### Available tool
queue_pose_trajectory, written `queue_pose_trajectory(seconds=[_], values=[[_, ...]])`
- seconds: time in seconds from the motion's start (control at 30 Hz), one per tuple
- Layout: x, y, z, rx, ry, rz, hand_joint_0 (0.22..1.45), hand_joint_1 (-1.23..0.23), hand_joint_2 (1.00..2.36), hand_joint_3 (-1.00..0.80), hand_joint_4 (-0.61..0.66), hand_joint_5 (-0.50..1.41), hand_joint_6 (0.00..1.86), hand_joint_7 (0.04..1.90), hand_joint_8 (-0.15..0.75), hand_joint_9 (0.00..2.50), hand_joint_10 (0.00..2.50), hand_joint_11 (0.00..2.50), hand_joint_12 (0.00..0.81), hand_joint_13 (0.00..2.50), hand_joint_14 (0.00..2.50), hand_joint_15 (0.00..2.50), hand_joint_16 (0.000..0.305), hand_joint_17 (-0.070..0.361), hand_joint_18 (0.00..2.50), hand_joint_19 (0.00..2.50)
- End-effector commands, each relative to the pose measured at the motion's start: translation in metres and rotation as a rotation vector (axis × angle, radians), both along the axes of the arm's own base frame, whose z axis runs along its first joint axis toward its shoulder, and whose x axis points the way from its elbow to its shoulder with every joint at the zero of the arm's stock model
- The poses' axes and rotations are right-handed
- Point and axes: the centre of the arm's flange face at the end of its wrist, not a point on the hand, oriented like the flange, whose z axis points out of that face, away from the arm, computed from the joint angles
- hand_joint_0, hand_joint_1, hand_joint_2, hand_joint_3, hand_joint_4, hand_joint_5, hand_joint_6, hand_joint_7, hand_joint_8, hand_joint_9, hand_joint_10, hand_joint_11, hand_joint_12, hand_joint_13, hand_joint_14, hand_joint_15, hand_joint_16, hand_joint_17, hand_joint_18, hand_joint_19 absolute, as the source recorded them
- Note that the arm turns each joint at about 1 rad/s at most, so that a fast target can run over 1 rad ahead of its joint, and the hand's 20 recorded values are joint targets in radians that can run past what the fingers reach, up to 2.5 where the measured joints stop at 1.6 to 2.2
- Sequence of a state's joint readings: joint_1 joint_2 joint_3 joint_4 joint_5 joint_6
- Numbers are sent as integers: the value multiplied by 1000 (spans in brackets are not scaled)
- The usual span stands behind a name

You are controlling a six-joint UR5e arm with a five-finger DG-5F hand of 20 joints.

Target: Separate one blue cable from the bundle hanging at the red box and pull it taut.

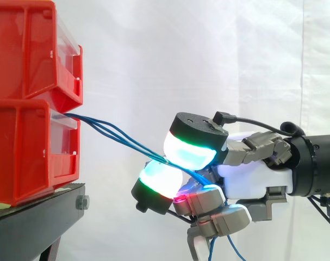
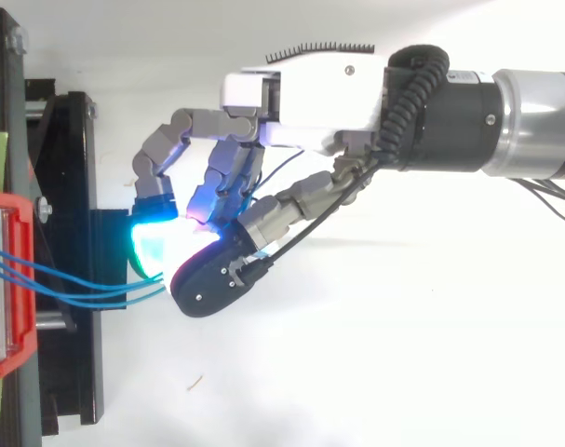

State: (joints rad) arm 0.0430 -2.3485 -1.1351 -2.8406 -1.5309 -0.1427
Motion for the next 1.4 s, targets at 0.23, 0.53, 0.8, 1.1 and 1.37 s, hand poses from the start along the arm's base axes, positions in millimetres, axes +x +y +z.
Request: queue_pose_trajectory(seconds=[0.23,0.53,0.8,1.1,1.37], values=[[2,-1,2,16,-26,-2,731,-965,1000,-500,-43,-196,911,1034,210,1137,3,1850,320,1271,24,1474,43,97,834,634],[7,-4,8,15,-76,-6,692,-992,1000,-500,-19,-202,910,1028,217,1107,2,1823,332,1247,24,1478,44,98,818,626],[7,-6,8,15,-78,-9,619,-892,1000,-500,10,-203,906,997,223,1114,4,1824,329,1258,24,1474,44,99,819,663],[7,-5,8,11,-82,-8,494,-777,1000,-500,71,-209,890,932,259,1144,35,1789,358,1302,16,1470,51,116,856,690],[7,-4,1,16,-110,-29,499,-786,1000,-500,77,-211,887,912,251,1149,21,1783,354,1299,17,1470,51,116,852,692]])
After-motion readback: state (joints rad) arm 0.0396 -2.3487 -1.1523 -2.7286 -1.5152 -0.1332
